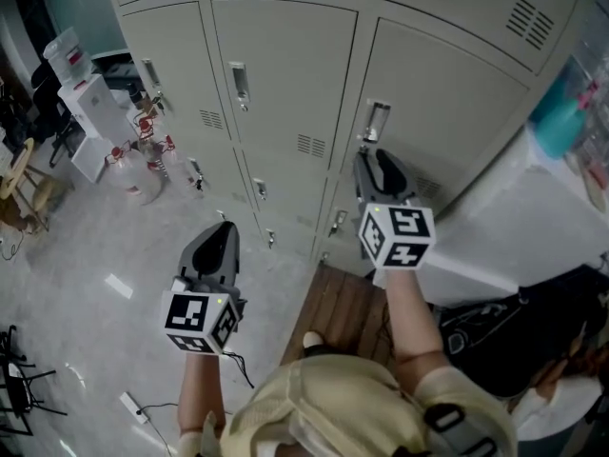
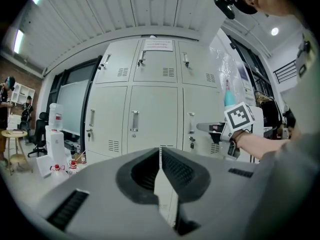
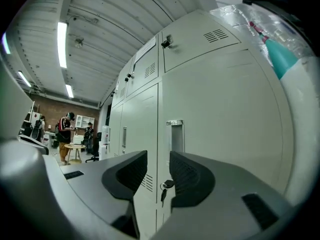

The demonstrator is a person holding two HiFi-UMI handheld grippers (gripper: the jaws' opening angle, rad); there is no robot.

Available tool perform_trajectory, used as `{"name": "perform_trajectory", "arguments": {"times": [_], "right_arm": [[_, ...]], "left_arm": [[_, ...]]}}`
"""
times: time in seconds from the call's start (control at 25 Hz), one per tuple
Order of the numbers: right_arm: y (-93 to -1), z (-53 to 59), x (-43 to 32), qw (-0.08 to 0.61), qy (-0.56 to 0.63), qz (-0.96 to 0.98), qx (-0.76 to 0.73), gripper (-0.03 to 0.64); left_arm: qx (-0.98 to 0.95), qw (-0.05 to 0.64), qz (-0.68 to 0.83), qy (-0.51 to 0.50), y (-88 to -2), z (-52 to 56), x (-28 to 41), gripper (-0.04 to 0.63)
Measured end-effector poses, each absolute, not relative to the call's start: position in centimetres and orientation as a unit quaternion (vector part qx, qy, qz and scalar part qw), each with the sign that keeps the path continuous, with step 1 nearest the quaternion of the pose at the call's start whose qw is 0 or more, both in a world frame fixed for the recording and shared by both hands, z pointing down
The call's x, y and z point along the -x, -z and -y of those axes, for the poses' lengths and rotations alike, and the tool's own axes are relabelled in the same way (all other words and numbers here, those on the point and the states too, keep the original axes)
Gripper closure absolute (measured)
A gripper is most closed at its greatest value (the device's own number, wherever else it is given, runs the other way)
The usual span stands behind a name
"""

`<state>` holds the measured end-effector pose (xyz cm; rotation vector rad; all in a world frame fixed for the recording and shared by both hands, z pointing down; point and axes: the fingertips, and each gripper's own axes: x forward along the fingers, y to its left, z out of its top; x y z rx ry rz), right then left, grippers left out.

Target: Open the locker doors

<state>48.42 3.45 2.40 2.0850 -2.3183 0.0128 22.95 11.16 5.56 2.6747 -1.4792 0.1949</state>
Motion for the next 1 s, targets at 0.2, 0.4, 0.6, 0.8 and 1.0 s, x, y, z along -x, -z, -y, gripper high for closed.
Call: {"name": "perform_trajectory", "arguments": {"times": [0.2, 0.4, 0.6, 0.8, 1.0], "right_arm": [[-2.4, -0.2, -48.7, 0.014, -0.004, 0.742, -0.67, 0.499], [-1.9, 2.2, -48.8, 0.017, 0.014, 0.734, -0.678, 0.499], [-1.7, 3.5, -48.9, 0.023, 0.023, 0.727, -0.686, 0.499], [-1.7, 3.6, -48.8, 0.019, 0.022, 0.727, -0.686, 0.499], [-1.6, 2.8, -48.3, 0.022, 0.025, 0.729, -0.684, 0.498]], "left_arm": [[-0.863, 0.036, 0.498, -0.071, -5.9, -10.4, -22.7, 0.592], [-0.852, 0.044, 0.517, -0.073, -6.0, -10.1, -22.3, 0.592], [-0.847, 0.048, 0.525, -0.074, -6.4, -10.0, -22.1, 0.592], [-0.844, 0.049, 0.53, -0.071, -6.5, -10.1, -21.8, 0.592], [-0.846, 0.051, 0.527, -0.071, -6.7, -10.3, -21.4, 0.592]]}}
